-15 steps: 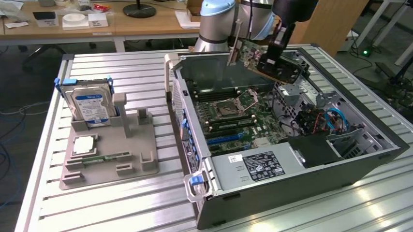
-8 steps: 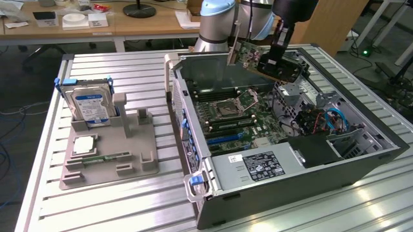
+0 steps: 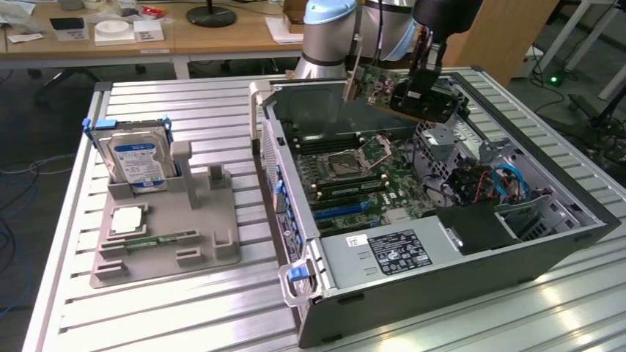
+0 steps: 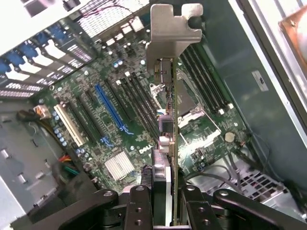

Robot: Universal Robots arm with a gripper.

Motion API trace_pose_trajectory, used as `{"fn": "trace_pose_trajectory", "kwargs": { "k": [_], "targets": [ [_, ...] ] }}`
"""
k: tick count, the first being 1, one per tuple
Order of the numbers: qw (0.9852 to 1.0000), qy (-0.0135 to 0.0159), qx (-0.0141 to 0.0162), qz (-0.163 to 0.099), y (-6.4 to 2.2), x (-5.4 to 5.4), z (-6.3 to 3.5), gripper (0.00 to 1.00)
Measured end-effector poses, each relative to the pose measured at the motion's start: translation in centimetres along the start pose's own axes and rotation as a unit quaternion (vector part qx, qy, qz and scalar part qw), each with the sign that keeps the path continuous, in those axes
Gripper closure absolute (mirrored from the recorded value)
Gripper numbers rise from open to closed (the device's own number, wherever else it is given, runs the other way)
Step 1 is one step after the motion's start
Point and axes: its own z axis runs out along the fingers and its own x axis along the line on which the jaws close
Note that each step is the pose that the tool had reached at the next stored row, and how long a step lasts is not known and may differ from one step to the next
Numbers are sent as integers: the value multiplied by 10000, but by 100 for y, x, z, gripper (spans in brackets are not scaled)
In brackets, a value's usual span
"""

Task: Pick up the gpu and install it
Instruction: 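Insert the gpu into the slot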

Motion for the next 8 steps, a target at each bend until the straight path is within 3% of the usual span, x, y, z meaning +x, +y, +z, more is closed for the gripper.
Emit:
{"fn": "trace_pose_trajectory", "kwargs": {
  "k": [8],
  "targets": [
    [9987,2,-8,-517,-1,2,0,72]
  ]
}}
